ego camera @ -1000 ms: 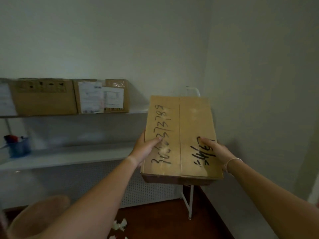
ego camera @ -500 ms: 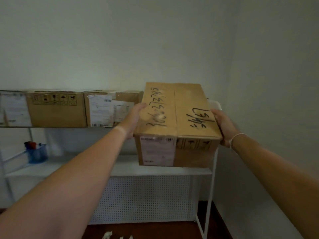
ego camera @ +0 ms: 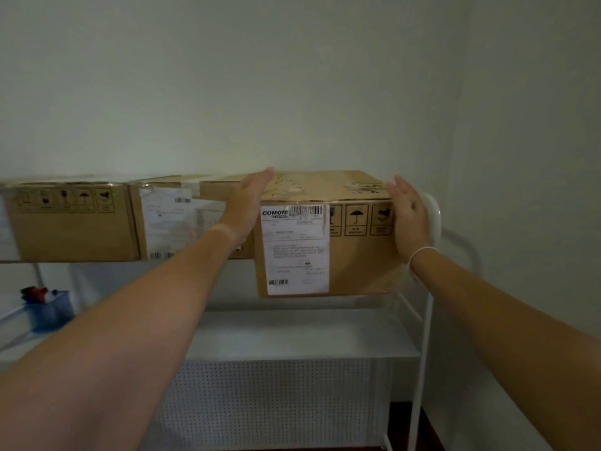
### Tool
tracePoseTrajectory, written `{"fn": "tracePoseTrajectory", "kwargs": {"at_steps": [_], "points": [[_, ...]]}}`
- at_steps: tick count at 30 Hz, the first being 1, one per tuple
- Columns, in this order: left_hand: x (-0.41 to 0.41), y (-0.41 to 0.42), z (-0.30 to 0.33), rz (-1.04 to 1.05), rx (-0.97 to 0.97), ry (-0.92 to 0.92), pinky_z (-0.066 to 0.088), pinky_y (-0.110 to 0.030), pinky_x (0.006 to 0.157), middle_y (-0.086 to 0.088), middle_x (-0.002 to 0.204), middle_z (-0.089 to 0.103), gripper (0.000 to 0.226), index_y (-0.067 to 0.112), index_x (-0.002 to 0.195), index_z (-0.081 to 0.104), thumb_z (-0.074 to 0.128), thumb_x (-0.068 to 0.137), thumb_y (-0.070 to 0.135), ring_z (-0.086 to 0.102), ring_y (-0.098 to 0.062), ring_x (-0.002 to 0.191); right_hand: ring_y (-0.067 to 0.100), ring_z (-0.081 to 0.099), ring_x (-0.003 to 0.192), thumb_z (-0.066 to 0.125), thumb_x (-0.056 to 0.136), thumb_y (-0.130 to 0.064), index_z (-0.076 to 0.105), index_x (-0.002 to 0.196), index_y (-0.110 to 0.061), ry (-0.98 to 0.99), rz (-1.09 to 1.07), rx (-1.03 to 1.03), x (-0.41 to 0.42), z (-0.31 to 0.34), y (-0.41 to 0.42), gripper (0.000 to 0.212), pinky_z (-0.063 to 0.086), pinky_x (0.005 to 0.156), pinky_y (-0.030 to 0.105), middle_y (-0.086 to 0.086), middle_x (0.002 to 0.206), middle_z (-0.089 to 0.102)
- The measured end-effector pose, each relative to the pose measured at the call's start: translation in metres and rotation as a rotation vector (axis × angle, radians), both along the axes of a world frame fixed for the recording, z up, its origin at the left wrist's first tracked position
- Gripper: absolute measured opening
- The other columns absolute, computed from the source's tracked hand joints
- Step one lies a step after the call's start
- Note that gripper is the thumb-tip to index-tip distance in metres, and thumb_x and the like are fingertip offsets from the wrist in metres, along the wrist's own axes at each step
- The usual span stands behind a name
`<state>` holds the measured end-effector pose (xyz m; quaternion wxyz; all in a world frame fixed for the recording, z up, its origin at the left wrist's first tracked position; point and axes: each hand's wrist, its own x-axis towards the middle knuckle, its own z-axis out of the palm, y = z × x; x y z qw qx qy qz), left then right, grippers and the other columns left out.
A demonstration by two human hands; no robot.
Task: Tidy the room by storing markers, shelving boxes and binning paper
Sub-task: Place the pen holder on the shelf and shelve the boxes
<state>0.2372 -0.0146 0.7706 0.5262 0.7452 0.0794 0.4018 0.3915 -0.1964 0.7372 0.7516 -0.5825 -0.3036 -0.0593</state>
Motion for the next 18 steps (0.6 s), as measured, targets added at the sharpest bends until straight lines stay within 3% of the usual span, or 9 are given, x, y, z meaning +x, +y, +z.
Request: {"fn": "tracePoseTrajectory", "kwargs": {"at_steps": [3, 5, 7, 11, 15, 18], "points": [[0.008, 0.016, 0.013, 0.24, 0.479, 0.062, 0.042, -0.031, 0.097, 0.003, 0.119, 0.061, 0.033, 0.023, 0.112, 0.062, 0.055, 0.088, 0.045, 0.052, -0.01, 0.107, 0.016, 0.034, 0.136, 0.058, 0.087, -0.044, 0.031, 0.144, -0.028, -0.153, -0.129, -0.064, 0.016, 0.007, 0.013, 0.065, 0.027, 0.101, 0.021, 0.0, 0.151, 0.034], [0.014, 0.026, 0.021, 0.33, 0.717, 0.13, 0.037, -0.034, 0.104, 0.001, 0.135, 0.055, 0.05, 0.022, 0.123, 0.058, 0.058, 0.084, 0.052, 0.047, -0.014, 0.124, 0.017, 0.031, 0.138, 0.06, 0.085, -0.044, 0.028, 0.144, -0.028, -0.218, -0.21, -0.075, 0.025, 0.013, 0.019, 0.069, 0.028, 0.104, 0.024, -0.003, 0.152, 0.032], [0.019, 0.034, 0.029, 0.382, 0.879, 0.144, 0.035, -0.037, 0.107, 0.001, 0.138, 0.055, 0.058, 0.022, 0.125, 0.058, 0.056, 0.08, 0.059, 0.046, -0.017, 0.13, 0.018, 0.031, 0.138, 0.062, 0.084, -0.045, 0.03, 0.143, -0.025, -0.346, -0.302, -0.117, 0.032, 0.018, 0.027, 0.07, 0.03, 0.109, 0.031, -0.002, 0.151, 0.032], [0.032, 0.054, 0.032, 0.503, 1.077, 0.155, 0.045, -0.034, 0.09, -0.001, 0.11, 0.07, 0.067, 0.017, 0.113, 0.068, 0.039, 0.08, 0.068, 0.063, -0.018, 0.103, 0.021, 0.03, 0.139, 0.058, 0.085, -0.048, 0.041, 0.138, -0.021, -0.595, -0.456, -0.28, 0.053, 0.024, 0.05, 0.062, 0.029, 0.113, 0.042, 0.005, 0.15, 0.035], [0.05, 0.083, 0.024, 0.525, 1.135, 0.245, 0.054, -0.036, 0.071, 0.001, 0.087, 0.073, 0.072, 0.021, 0.102, 0.071, 0.019, 0.084, 0.067, 0.067, -0.016, 0.075, 0.02, 0.032, 0.138, 0.059, 0.085, -0.046, 0.051, 0.132, -0.022, -0.612, -0.412, -0.33, 0.069, 0.021, 0.077, 0.054, 0.031, 0.108, 0.036, 0.004, 0.149, 0.038], [0.065, 0.095, 0.02, 0.505, 1.097, 0.215, 0.056, -0.035, 0.064, 0.0, 0.083, 0.074, 0.071, 0.021, 0.103, 0.07, 0.017, 0.084, 0.064, 0.067, -0.017, 0.07, 0.021, 0.035, 0.137, 0.06, 0.084, -0.046, 0.053, 0.13, -0.021, -0.624, -0.426, -0.33, 0.084, 0.02, 0.092, 0.053, 0.033, 0.106, 0.034, 0.004, 0.147, 0.041]]}}
